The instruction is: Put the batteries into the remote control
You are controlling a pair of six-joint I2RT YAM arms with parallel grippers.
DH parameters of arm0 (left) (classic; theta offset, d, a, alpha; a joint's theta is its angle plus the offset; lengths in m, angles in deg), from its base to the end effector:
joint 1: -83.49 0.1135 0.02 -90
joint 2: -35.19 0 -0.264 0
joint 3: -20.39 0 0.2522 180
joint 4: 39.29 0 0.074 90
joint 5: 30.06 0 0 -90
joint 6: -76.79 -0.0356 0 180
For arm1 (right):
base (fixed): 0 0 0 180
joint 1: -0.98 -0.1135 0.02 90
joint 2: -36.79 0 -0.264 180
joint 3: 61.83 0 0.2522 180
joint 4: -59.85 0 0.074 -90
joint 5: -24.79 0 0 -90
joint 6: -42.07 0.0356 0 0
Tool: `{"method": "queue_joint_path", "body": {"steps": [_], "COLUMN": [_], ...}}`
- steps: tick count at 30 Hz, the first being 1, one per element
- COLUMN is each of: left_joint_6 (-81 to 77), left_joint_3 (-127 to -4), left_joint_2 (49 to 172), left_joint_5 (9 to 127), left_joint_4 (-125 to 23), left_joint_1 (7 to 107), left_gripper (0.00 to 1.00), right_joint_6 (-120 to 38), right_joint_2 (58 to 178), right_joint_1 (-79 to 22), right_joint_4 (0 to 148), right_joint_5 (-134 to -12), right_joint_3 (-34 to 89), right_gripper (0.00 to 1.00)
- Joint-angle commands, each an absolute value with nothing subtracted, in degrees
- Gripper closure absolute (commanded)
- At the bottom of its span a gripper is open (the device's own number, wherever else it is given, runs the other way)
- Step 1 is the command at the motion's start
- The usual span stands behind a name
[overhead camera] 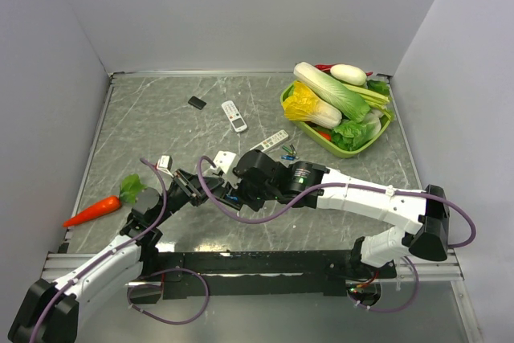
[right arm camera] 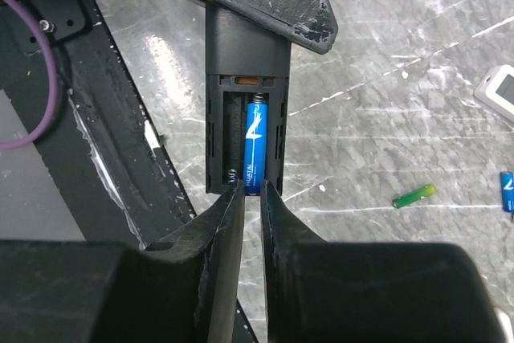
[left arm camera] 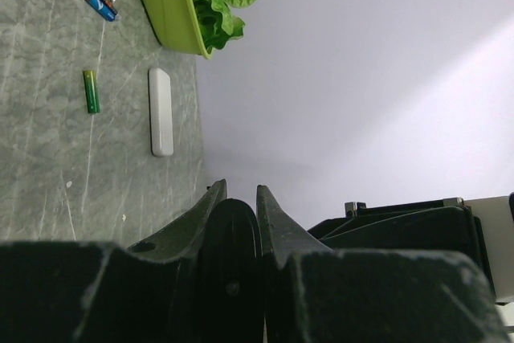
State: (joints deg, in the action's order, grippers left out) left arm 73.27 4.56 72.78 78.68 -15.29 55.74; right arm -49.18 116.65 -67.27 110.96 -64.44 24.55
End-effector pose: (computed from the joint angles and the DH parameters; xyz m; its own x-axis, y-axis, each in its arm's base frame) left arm 0.1298 -0.0812 0.1853 -0.7215 -0.6884 -0.0739 0.0790 0.0241 -0.9966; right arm 0.1124 0.2805 0.3251 -0.2399 -0.6602 -0.7118 -0.9306 0.3651 -0.0250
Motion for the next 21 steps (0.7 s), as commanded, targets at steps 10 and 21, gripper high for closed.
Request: {"method": "queue_joint_path", "body": {"steps": [10, 21], "left_joint_6": [75.12, 75.91], "left_joint_3": [10.05, 10.05], "left_joint_2": [71.23, 70.26], "left_joint_5": [79.72, 80.07], "left_joint_4": [-13.24, -12.19], "left_joint_1": [55.63, 55.54], "left_gripper": [0.99, 0.99], "right_joint_6": [-48.54, -48.46], "right_joint_2": [118.44, 119.94], "right_joint_1": [-67.14, -67.14], "right_joint_4": [110.26, 108.77], "right_joint_5": [-63.10, -62.49], "right_joint_3": [25.15, 24.71], "right_gripper": [0.80, 0.81]}}
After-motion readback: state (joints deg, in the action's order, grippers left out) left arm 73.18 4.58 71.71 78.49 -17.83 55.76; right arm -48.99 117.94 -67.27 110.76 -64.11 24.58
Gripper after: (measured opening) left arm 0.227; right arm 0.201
